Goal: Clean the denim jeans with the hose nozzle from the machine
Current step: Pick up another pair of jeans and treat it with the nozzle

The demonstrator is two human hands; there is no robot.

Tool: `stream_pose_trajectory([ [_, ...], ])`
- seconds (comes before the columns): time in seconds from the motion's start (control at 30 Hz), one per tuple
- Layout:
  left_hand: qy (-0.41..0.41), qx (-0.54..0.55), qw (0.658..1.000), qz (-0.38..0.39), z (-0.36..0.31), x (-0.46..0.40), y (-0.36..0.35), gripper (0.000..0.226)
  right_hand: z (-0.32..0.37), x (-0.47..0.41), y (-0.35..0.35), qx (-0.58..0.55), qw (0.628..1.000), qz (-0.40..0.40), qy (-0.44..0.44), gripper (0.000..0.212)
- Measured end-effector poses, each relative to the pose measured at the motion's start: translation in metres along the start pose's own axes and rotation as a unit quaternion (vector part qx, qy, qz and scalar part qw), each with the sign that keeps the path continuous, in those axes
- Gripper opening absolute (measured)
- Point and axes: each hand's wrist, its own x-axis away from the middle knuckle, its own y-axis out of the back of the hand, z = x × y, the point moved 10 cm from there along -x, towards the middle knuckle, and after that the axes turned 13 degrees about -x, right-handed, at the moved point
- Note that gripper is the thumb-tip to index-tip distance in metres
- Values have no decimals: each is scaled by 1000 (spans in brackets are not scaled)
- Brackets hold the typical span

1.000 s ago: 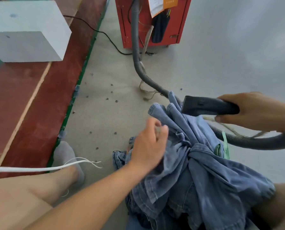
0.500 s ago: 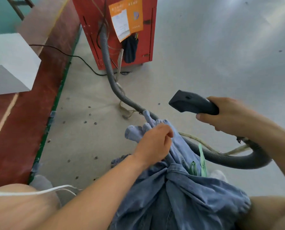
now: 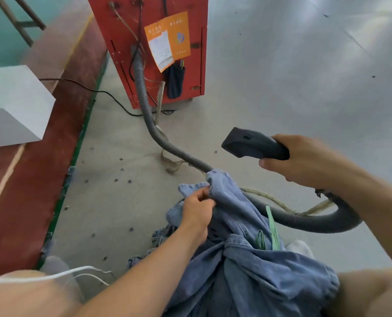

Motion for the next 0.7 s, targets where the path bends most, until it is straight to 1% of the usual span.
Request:
stream_pose_trajectory([
  [0.03, -26, 59, 997, 44, -8, 11, -2, 43, 0, 2, 5, -4, 1000, -2, -1, 15],
  [0.07, -43, 109, 988, 102, -14, 25, -6, 39, 0, 5, 8, -8, 1000, 1, 2, 14],
  [0.13, -52, 183, 957, 220, -19, 59, -16, 20, 3, 13, 14, -19, 999, 22, 16, 12],
  [0.17, -59, 187, 946, 259, -18, 76, -19, 15, 4, 18, 16, -27, 999, 38, 24, 10],
  [0.2, -68, 164, 942, 285, -15, 92, -23, 15, 4, 25, 17, -33, 997, 59, 26, 9],
  [0.23, -87, 109, 945, 294, -9, 104, -25, 21, 2, 32, 17, -34, 996, 85, 25, 10],
  [0.27, -122, 25, 950, 286, -6, 113, -26, 28, -1, 38, 15, -27, 993, 112, 20, 12],
  [0.3, -165, -74, 946, 269, -4, 119, -27, 33, -5, 45, 12, -14, 990, 138, 12, 17],
  [0.33, -211, -163, 931, 250, -4, 125, -28, 34, -9, 51, 9, 1, 987, 159, 4, 21],
  [0.37, -249, -228, 912, 235, -6, 131, -30, 35, -13, 56, 6, 11, 985, 172, -2, 25],
  [0.4, -274, -264, 900, 216, -8, 135, -31, 37, -15, 60, 4, 15, 984, 179, -4, 27],
  [0.43, -281, -272, 898, 200, -9, 137, -30, 38, -15, 62, 2, 17, 983, 180, -2, 27],
  [0.5, -278, -263, 906, 180, -10, 138, -28, 35, -15, 65, 2, 19, 984, 176, 0, 28],
  [0.53, -262, -243, 917, 177, -10, 135, -28, 31, -14, 66, 4, 19, 985, 171, -1, 28],
  [0.57, -230, -207, 934, 181, -11, 130, -28, 30, -13, 66, 8, 14, 986, 166, -1, 29],
  [0.63, -133, -93, 966, 200, -10, 120, -27, 30, -11, 67, 16, 2, 988, 152, 0, 33],
  [0.67, -80, -28, 973, 216, -7, 115, -29, 29, -11, 69, 21, -4, 989, 149, 2, 37],
  [0.7, -31, 29, 972, 233, -3, 113, -31, 32, -11, 71, 24, -11, 988, 153, 1, 43],
])
